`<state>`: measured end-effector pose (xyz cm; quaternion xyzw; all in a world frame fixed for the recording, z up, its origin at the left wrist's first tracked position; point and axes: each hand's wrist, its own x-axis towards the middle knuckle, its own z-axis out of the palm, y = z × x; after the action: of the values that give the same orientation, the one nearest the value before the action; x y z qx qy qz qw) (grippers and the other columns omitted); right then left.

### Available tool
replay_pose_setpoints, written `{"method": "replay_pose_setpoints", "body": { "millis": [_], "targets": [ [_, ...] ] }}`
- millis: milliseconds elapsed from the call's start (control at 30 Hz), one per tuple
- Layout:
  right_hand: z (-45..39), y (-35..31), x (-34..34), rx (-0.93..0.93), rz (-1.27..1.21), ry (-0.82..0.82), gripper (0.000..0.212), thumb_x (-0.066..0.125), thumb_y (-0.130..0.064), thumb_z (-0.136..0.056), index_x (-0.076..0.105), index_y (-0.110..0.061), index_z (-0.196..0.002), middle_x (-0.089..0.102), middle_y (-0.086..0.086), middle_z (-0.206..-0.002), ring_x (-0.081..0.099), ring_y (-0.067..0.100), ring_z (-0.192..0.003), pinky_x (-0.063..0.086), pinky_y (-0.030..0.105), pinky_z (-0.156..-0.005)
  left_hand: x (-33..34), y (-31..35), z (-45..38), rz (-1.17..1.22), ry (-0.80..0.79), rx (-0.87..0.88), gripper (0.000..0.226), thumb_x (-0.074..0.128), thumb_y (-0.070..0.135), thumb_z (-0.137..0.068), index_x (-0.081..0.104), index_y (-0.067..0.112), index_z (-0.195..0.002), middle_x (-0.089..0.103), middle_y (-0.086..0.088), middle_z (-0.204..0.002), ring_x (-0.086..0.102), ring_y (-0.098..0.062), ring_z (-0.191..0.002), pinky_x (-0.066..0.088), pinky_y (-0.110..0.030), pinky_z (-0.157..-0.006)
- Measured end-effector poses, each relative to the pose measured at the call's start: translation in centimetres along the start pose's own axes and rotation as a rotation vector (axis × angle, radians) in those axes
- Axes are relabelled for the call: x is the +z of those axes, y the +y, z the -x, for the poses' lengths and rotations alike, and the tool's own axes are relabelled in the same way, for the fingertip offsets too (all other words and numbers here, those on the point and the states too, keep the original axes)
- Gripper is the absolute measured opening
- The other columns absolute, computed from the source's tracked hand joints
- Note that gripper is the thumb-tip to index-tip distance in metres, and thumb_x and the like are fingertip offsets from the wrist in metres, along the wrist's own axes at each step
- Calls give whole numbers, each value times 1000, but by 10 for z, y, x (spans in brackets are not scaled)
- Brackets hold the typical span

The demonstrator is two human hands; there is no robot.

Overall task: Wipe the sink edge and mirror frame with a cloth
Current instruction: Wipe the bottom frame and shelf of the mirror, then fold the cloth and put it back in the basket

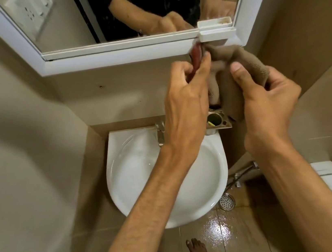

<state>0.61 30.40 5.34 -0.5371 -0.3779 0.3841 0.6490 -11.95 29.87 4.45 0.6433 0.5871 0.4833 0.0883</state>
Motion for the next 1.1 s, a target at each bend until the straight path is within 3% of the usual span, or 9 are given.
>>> {"method": "replay_pose_setpoints", "body": {
  "millis": [100,233,333,433,567,733,867,1000,1100],
  "targets": [
    [10,-2,-19,11,80,-29,15,86,-28,-87,81,-15,-92,76,26,-99,71,18,-84,65,56,-85,9,-14,22,17,-57,0,35,57,10,-108,67,7,-141,60,-18,-117,63,-24,-93,54,-23,-81],
    [17,-9,-59,19,239,-68,13,86,-32,-87,81,-22,-93,80,6,-87,79,33,-92,67,52,-75,29,-8,49,173,9,-63,37,64,8,-106,68,15,-141,62,-11,-110,64,-14,-92,47,-6,-82],
    [21,-23,-91,75,254,-80,15,86,-28,-87,83,-21,-100,83,1,-87,80,21,-83,64,33,-63,47,9,73,371,-37,-181,39,65,14,-106,64,19,-145,68,-6,-107,66,-11,-94,52,-13,-83],
    [26,-34,-130,171,293,-133,19,85,-22,-86,82,-15,-103,84,1,-89,80,11,-81,64,23,-65,67,27,103,576,-167,-448,54,70,24,-103,53,27,-154,76,3,-116,71,-4,-104,56,-18,-94],
    [31,-29,-183,363,299,-108,19,87,-17,-83,82,-8,-99,84,9,-94,81,17,-84,67,26,-74,96,41,144,708,-441,-724,56,68,31,-104,50,27,-156,72,9,-127,69,-2,-115,57,-30,-107],
    [48,-15,-261,461,485,13,28,92,-22,-78,84,-7,-101,84,10,-95,80,23,-87,68,29,-72,125,55,207,1006,-747,-1104,45,53,36,-111,55,14,-150,64,-7,-145,64,-22,-130,52,-36,-110],
    [67,-12,-307,393,682,46,34,93,-30,-77,84,-13,-105,84,3,-93,81,21,-91,64,29,-71,138,59,247,1036,-878,-1273,51,42,42,-113,50,12,-155,56,-8,-156,56,-27,-141,46,-43,-115],
    [89,-9,-321,285,864,25,25,90,-30,-83,84,-12,-99,81,7,-91,78,26,-93,67,44,-81,154,67,271,1068,-889,-1501,63,33,57,-111,53,13,-151,68,-6,-131,62,-29,-125,45,-46,-113],
    [126,4,-312,122,1144,-119,7,80,-17,-89,81,-10,-90,77,12,-82,72,34,-81,56,38,-73,167,80,282,1113,-920,-1670,83,25,79,-100,63,12,-128,68,-10,-110,64,-32,-102,44,-48,-102]
  ]
}}
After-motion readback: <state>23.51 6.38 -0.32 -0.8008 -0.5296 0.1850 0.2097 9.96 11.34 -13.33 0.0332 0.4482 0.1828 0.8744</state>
